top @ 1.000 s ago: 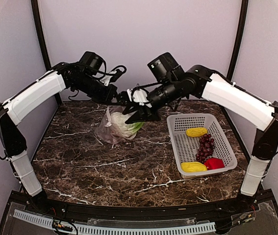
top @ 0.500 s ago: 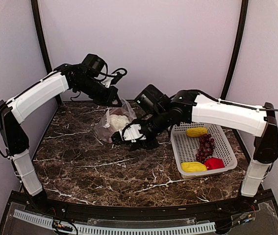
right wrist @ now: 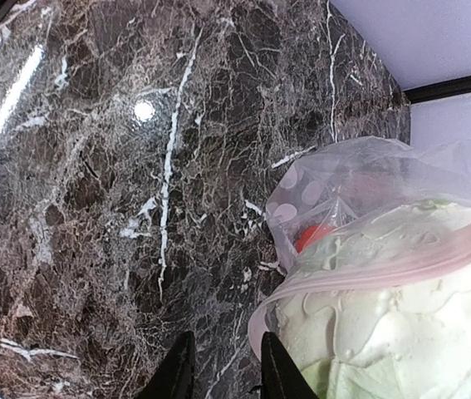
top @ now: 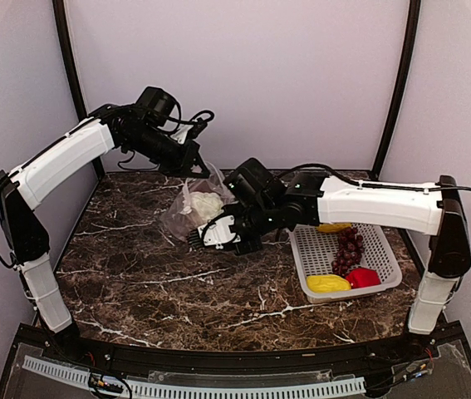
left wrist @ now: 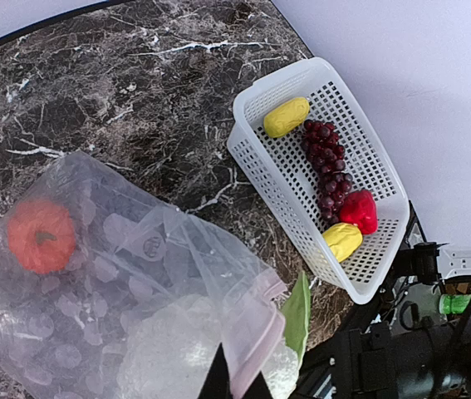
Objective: Place the food in the zip-top bag and seal the zipper
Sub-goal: Adjust the zipper food storage bag at the center of the board.
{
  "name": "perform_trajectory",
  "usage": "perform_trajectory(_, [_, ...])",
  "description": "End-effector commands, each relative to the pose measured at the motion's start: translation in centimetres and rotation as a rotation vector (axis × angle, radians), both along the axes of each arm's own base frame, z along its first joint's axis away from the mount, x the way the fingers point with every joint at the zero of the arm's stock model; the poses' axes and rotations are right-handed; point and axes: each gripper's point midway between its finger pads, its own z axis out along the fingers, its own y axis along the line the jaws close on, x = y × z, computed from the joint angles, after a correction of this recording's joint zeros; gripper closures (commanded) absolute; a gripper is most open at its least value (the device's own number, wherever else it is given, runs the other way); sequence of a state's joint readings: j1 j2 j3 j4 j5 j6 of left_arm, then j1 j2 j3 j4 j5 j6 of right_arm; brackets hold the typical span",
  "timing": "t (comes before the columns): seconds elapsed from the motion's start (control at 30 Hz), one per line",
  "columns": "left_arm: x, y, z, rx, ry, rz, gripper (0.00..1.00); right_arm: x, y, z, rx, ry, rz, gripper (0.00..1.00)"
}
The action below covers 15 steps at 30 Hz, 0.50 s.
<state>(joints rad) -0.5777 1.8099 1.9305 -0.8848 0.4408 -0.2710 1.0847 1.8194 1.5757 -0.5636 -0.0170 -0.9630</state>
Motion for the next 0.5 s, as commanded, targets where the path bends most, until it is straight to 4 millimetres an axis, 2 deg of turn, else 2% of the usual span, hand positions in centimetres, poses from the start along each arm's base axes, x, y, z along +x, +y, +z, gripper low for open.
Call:
perform_trajectory(0.0, [-0.7, -0.4, 1.9, -0.075, 0.044, -0.011, 0.99, 0.8, 0.5, -1.1, -0.02, -0.097, -0.013, 0.74])
perform_trajectory(0.13, [-0.9, -0.5, 2.4, -0.101, 0.063, -0.01, 0.99, 1.4, 0.5, -1.2, -0.021, -0.144, -0.033, 0.73])
perform_trajectory(0.33, [-1.3, -0.7, 3.0, -0.133, 0.092, -0.013, 0.99, 2.7, 0.8, -1.4, -0.009, -0.269, -0.085, 0.65])
perform_trajectory(0.47, [-1.6, -0.8, 3.3, -0.146, 0.1, -0.016, 0.99, 3.6, 0.8, -1.5, -0.011, -0.354, -0.113, 0.69])
